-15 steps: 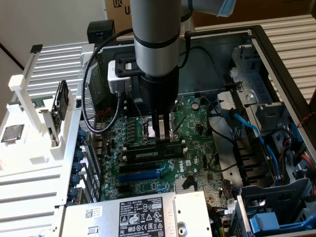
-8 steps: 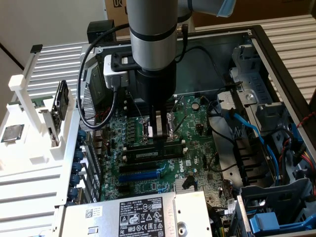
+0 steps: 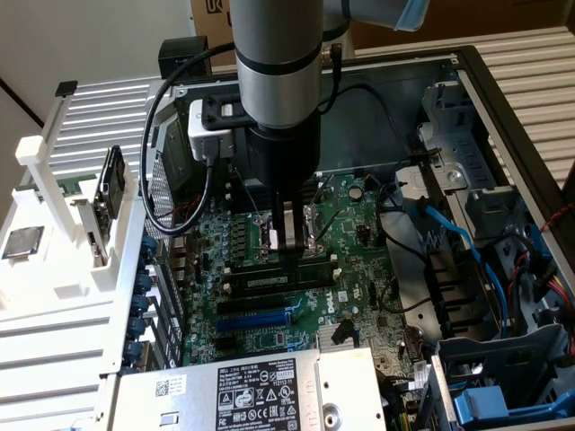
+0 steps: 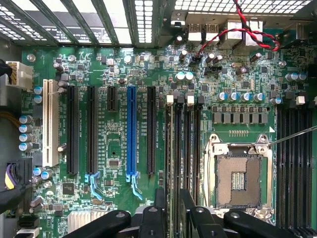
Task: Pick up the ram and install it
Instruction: 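Press down the ram until it locks into place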
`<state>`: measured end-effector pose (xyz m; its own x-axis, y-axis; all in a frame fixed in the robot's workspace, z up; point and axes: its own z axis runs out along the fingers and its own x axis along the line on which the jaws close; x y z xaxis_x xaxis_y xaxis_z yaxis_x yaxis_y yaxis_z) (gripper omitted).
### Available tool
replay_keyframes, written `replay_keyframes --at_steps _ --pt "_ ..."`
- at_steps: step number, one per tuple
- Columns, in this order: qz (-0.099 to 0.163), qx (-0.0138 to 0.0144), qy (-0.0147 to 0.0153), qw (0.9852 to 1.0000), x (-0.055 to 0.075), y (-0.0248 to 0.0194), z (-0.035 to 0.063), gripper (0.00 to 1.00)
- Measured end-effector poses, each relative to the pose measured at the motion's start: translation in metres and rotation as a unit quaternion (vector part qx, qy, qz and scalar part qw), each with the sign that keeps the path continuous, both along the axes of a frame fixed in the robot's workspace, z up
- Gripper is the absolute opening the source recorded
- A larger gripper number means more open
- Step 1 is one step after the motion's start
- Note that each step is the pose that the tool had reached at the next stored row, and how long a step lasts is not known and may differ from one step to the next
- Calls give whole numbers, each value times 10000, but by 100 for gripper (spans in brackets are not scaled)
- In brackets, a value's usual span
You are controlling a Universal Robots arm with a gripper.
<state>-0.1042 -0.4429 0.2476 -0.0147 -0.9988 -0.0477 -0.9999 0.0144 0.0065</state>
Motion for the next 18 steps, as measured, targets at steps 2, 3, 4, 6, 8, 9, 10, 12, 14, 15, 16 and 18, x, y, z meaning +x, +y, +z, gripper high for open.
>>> replay_keyframes --at_steps 2,3,4,6,8,9,10,12,14,15,16,18 --pt "0 0 0 10000 0 0 0 27" --pt "0 0 0 10000 0 0 0 27" --pt "0 0 0 10000 0 0 0 27" --pt "0 0 0 10000 0 0 0 24" --pt "0 0 0 10000 0 0 0 11" --pt "0 0 0 10000 0 0 0 11" --pt "0 0 0 10000 0 0 0 11" --pt "0 0 0 10000 0 0 0 11" --pt "0 0 0 10000 0 0 0 11" --pt "0 0 0 10000 0 0 0 11" --pt "0 0 0 10000 0 0 0 11" --pt "0 0 -1 10000 -3 0 0 11"
